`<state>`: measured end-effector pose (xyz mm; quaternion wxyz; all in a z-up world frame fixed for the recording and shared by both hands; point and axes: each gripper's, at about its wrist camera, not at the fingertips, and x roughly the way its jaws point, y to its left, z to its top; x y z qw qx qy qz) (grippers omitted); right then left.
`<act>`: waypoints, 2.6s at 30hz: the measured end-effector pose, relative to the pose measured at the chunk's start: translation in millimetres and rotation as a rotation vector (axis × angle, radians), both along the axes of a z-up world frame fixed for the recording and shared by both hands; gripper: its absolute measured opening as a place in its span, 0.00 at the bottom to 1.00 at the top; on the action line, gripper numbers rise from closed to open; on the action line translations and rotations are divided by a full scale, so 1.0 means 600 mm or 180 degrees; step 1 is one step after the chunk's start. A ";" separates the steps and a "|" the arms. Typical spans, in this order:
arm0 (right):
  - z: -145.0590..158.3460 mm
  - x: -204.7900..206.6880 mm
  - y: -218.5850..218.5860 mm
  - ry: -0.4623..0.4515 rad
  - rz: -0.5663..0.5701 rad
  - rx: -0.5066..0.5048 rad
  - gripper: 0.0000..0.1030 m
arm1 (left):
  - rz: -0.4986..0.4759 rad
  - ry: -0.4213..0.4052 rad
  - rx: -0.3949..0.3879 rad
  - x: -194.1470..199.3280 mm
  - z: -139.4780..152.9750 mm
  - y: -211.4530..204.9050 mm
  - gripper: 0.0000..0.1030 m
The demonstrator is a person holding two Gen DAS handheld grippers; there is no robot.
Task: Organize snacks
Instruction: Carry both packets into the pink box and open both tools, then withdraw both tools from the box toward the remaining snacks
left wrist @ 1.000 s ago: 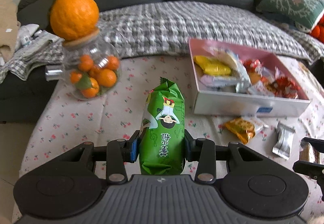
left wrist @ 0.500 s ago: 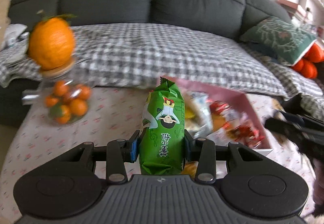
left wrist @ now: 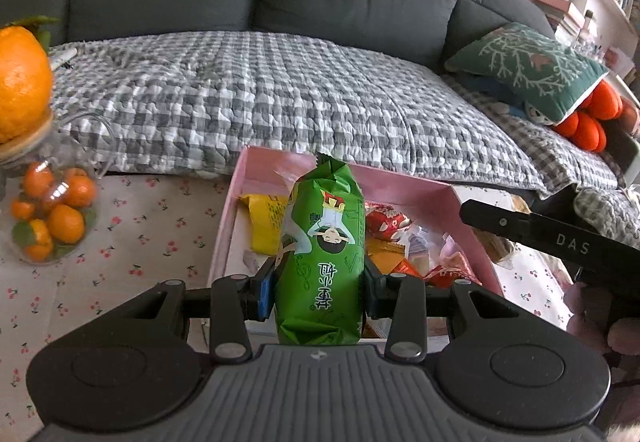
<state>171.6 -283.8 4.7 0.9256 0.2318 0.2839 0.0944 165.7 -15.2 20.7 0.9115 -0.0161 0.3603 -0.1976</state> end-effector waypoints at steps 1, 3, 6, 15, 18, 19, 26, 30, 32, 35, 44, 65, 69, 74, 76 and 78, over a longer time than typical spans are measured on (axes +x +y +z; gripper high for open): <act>-0.004 0.002 0.000 0.0007 0.0000 0.0021 0.41 | -0.0002 0.0022 -0.0013 0.005 -0.003 0.000 0.37; -0.011 0.003 0.001 0.0018 0.0009 0.0040 0.41 | -0.0010 0.0043 -0.0030 0.010 -0.009 -0.003 0.37; -0.020 0.004 0.002 0.0041 0.0022 0.0026 0.41 | -0.0022 0.0072 -0.0002 0.016 -0.018 -0.010 0.37; -0.039 0.008 -0.006 0.0059 0.0110 0.0138 0.42 | 0.0019 0.0200 -0.0024 0.038 -0.052 -0.026 0.37; -0.043 0.010 -0.011 0.0083 0.0104 0.0204 0.42 | 0.0007 0.0216 -0.0008 0.040 -0.056 -0.028 0.37; -0.044 0.010 -0.012 0.0091 0.0105 0.0224 0.42 | 0.0002 0.0213 -0.0007 0.039 -0.057 -0.028 0.37; -0.046 0.012 -0.011 0.0149 0.0185 0.0294 0.45 | -0.0092 0.0101 0.0092 0.034 -0.062 -0.037 0.38; -0.045 0.012 -0.020 0.0143 0.0192 0.0391 0.56 | -0.0163 -0.0036 0.0118 0.026 -0.061 -0.042 0.49; -0.046 0.012 -0.027 0.0141 0.0190 0.0476 0.57 | -0.0191 -0.0126 0.0129 0.022 -0.056 -0.044 0.56; -0.043 0.010 -0.037 0.0115 0.0170 0.0551 0.66 | -0.0221 -0.0216 0.0127 0.018 -0.047 -0.048 0.68; -0.014 -0.013 -0.061 0.0031 0.0063 0.0563 0.81 | -0.0133 -0.0264 0.0214 -0.003 -0.026 -0.051 0.89; 0.006 -0.163 0.022 0.0013 0.0530 -0.0300 0.91 | -0.0061 -0.0168 0.0635 -0.092 -0.030 0.002 0.99; -0.015 -0.166 0.036 -0.0003 0.0593 -0.0416 0.91 | -0.0109 -0.0078 0.0591 -0.090 -0.052 0.011 0.99; -0.028 -0.170 0.050 -0.0014 0.0662 -0.0684 0.91 | -0.0247 -0.0117 0.0597 -0.088 -0.071 0.014 0.99; -0.032 -0.175 0.052 -0.0022 0.0703 -0.0706 0.91 | -0.0314 -0.0126 0.0581 -0.087 -0.078 0.013 0.99; -0.034 -0.177 0.052 -0.0004 0.0765 -0.0705 0.91 | -0.0376 -0.0121 0.0570 -0.085 -0.084 0.012 0.99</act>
